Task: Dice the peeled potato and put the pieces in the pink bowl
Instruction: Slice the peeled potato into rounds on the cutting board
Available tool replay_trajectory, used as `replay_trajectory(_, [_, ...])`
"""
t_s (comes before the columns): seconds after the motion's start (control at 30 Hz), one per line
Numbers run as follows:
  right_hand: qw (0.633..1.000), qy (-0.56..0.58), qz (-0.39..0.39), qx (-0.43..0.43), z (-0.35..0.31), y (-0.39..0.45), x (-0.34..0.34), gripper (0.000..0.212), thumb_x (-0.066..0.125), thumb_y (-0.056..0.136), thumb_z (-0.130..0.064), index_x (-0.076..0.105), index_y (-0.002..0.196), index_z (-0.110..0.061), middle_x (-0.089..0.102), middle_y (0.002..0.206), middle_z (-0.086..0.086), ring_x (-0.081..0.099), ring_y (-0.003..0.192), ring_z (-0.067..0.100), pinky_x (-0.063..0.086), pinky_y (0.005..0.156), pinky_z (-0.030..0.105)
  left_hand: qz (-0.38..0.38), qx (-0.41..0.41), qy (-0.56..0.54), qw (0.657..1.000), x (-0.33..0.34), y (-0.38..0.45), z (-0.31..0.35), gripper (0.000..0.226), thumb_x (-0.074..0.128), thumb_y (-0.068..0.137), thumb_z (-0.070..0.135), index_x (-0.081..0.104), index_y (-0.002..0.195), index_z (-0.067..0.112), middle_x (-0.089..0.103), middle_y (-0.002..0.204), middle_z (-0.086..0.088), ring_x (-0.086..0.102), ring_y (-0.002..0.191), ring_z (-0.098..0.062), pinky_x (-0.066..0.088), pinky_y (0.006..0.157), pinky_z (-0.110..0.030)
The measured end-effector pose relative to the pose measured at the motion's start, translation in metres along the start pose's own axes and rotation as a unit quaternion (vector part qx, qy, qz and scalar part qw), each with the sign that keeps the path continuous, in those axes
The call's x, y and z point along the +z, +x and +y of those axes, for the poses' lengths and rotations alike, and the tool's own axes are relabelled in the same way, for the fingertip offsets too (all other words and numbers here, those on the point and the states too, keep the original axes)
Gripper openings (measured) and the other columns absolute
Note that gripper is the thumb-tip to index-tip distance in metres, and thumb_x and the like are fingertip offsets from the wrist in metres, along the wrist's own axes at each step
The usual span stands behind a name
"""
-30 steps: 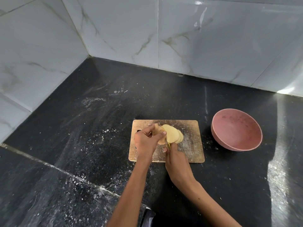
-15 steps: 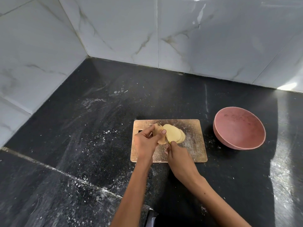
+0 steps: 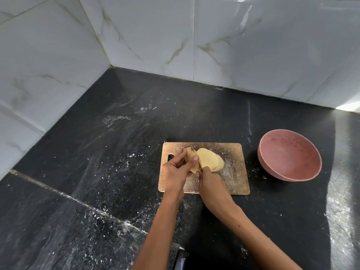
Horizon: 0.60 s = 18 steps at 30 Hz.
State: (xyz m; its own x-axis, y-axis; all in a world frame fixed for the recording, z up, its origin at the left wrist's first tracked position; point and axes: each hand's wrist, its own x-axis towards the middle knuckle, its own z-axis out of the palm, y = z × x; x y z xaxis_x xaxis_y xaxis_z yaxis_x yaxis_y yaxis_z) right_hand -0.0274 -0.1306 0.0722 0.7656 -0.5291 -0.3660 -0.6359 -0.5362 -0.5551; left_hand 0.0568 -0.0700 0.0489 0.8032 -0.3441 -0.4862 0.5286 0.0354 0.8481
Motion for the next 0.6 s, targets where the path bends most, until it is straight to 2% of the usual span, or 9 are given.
replay_trajectory(0.1, [1.0,0.003,0.002,-0.005,-0.001,0.003,0.0,0.019,0.027,0.104,-0.028,0.038,0.095,-0.015,0.059,0.097,0.011,0.054,0.086,0.028,0.037,0.068,0.036,0.002,0.006,0.004,1.0,0.0,0.0,0.0,0.052,0.076,0.077,0.001,0.06,0.126,0.006,0.067,0.121,-0.004,0.067,0.095,-0.008,0.056,0.067,-0.02])
replay_trajectory(0.2, [1.0,-0.012,0.014,0.006,-0.001,0.001,0.005,0.018,0.027,0.104,-0.026,0.039,0.099,-0.013,0.062,0.102,0.013,0.058,0.096,0.033,0.036,0.069,0.036,0.006,0.015,0.005,1.0,0.001,-0.001,-0.003,0.051,0.075,0.077,-0.001,0.061,0.126,0.005,0.065,0.124,-0.005,0.065,0.104,-0.013,0.055,0.066,-0.018])
replay_trajectory(0.3, [1.0,-0.015,0.024,0.01,0.001,-0.006,0.013,0.022,0.026,0.105,-0.027,0.041,0.106,-0.011,0.064,0.105,0.016,0.058,0.1,0.036,0.035,0.069,0.037,0.011,0.029,0.003,1.0,0.001,-0.002,-0.007,0.051,0.074,0.077,-0.004,0.059,0.126,0.002,0.065,0.123,-0.007,0.065,0.108,-0.017,0.058,0.079,-0.028])
replay_trajectory(0.43, [0.999,-0.018,0.021,0.026,0.006,-0.015,0.019,0.021,0.026,0.104,-0.027,0.04,0.111,-0.012,0.064,0.105,0.015,0.059,0.102,0.035,0.037,0.07,0.038,0.014,0.036,0.017,0.999,0.001,-0.001,-0.008,0.049,0.074,0.077,-0.002,0.061,0.125,0.003,0.069,0.109,0.003,0.067,0.101,-0.011,0.057,0.085,-0.033])
replay_trajectory(0.6, [0.999,-0.029,0.013,0.032,0.002,-0.008,0.017,0.022,0.026,0.105,-0.025,0.04,0.113,-0.01,0.063,0.11,0.016,0.058,0.105,0.036,0.039,0.075,0.039,0.029,0.047,0.043,0.998,0.0,0.003,-0.011,0.049,0.078,0.077,0.005,0.062,0.123,0.004,0.07,0.115,-0.007,0.066,0.106,-0.018,0.053,0.094,-0.043])
